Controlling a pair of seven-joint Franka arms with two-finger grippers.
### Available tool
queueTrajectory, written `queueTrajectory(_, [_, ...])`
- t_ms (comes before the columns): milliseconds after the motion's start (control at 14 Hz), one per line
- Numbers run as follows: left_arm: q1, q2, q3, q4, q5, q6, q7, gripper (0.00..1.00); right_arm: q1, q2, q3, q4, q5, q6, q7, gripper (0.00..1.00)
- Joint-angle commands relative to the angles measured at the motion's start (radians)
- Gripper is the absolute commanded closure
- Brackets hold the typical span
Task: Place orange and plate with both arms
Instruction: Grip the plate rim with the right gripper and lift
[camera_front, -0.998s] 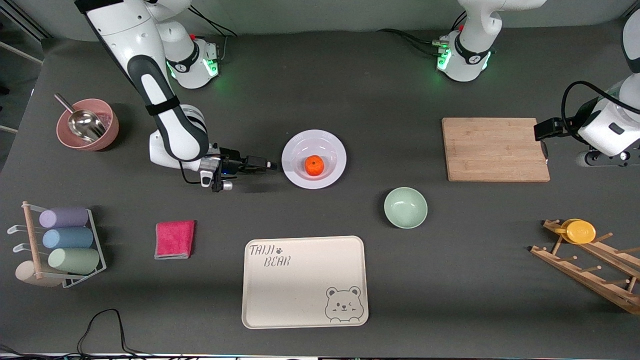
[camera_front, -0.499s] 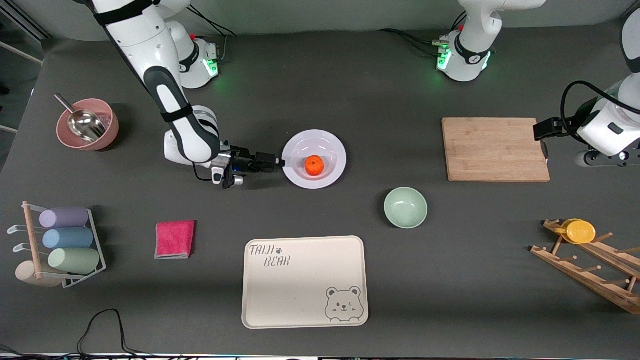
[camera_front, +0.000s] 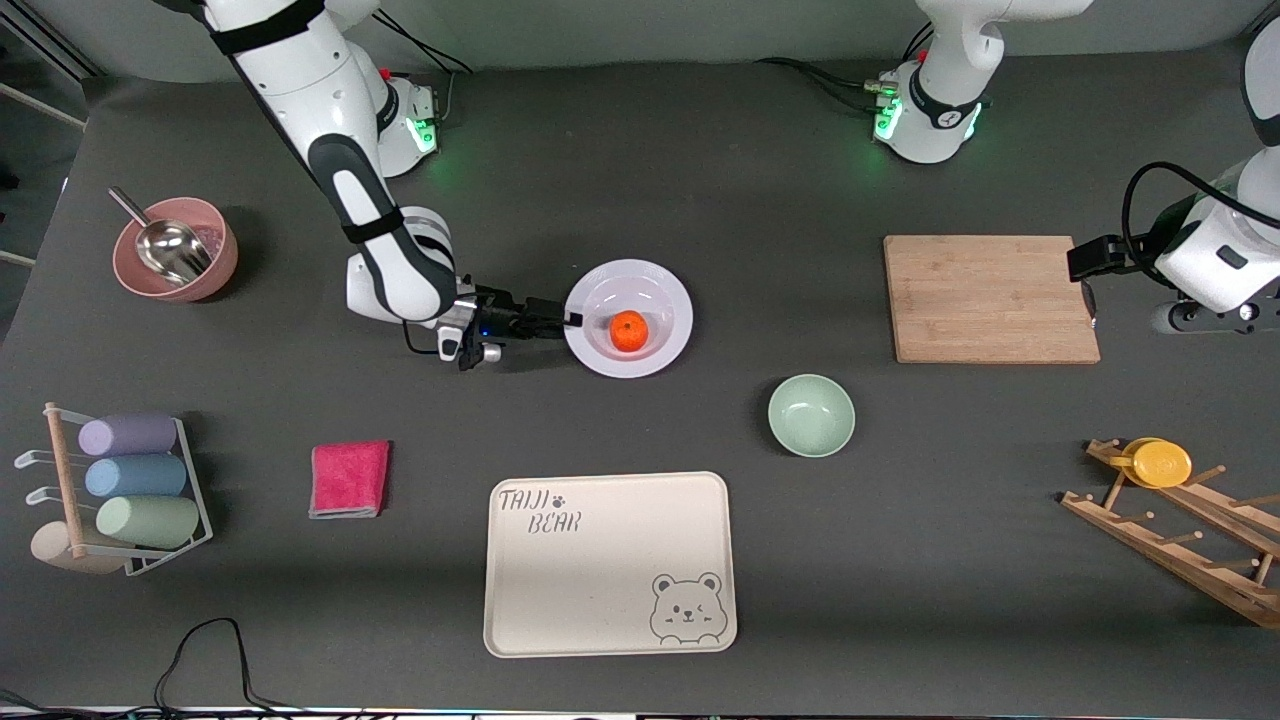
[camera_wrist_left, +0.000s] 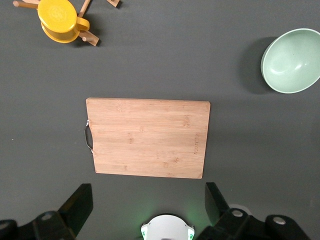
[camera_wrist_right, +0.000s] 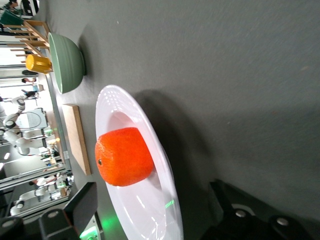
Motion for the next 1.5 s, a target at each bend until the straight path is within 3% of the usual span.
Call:
queueTrajectory(0, [-0.005, 0.007, 0.0, 0.023, 0.007, -0.024, -0.001, 0.0, 0.024, -0.001, -0.007, -0.004, 0.042, 0.025, -0.064, 0.17])
queueTrajectory(214, [-0.003, 0.007, 0.0, 0.022, 0.007, -0.024, 0.0, 0.0, 0.028, -0.001, -0.007, -0.004, 0.042, 0.037, -0.067, 0.61])
queueTrajectory(428, [-0.003, 0.007, 0.0, 0.022, 0.007, -0.024, 0.0, 0.0, 0.022, 0.017, -0.009, -0.002, 0.042, 0.042, -0.102, 0.88])
queueTrajectory(570, [-0.003, 0.007, 0.0, 0.022, 0.007, -0.024, 0.0, 0.0, 0.017, 0.018, -0.01, -0.001, 0.042, 0.042, -0.102, 1.0])
queueTrajectory(1425, [-0.005, 0.007, -0.002, 0.022, 0.007, -0.024, 0.0, 0.0, -0.003, -0.055, -0.018, 0.029, 0.042, 0.04, 0.01, 1.0])
